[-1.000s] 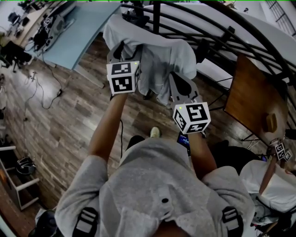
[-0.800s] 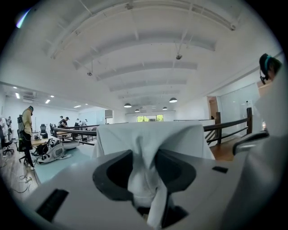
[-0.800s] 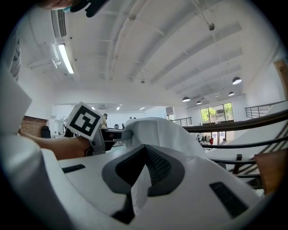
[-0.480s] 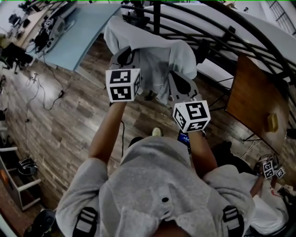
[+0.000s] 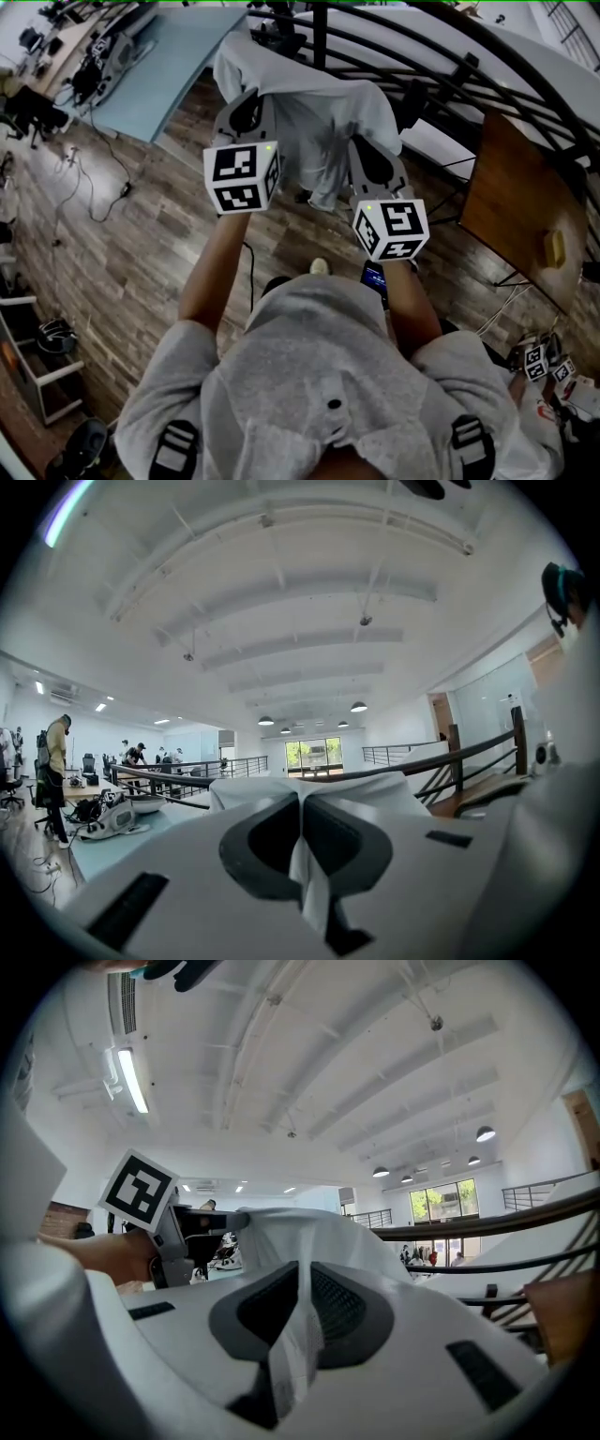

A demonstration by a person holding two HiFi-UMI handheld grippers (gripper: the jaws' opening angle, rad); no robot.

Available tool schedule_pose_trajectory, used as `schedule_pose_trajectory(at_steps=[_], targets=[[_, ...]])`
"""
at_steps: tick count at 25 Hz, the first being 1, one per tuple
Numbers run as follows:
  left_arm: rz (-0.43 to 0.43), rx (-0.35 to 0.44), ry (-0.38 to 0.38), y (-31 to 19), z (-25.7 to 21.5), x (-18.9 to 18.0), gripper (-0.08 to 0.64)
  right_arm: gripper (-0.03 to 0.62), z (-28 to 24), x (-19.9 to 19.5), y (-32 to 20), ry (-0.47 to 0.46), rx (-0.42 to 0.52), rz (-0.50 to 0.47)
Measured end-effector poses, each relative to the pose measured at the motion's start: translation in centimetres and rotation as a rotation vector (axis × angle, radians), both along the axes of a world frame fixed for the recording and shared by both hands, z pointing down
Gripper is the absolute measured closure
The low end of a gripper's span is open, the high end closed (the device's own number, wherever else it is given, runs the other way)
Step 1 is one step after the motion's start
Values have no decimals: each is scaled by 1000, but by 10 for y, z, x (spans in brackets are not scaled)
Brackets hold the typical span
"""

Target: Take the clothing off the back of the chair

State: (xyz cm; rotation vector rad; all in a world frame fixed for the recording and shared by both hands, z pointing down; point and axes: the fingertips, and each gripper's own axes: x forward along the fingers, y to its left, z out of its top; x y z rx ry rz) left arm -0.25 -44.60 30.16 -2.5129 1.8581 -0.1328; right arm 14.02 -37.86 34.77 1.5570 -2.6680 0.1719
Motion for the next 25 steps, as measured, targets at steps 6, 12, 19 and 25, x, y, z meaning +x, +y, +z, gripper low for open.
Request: schedule_pose_trajectory(at_steps=[6,12,19,25], targets=[[-17,58,23,9,-24,-7,548,350,-7,-9,-3,-4,31,-39],[-48,118,61,12,-60,-23,548,348,-10,-16,-2,-11,32,-57],[-62,172,77,20,-88,-44,548,349,-32,-35,3,-10,80,-63],[-61,238,127,16,-136,-74,548,349,-51,-55,12,-11,108,-44]])
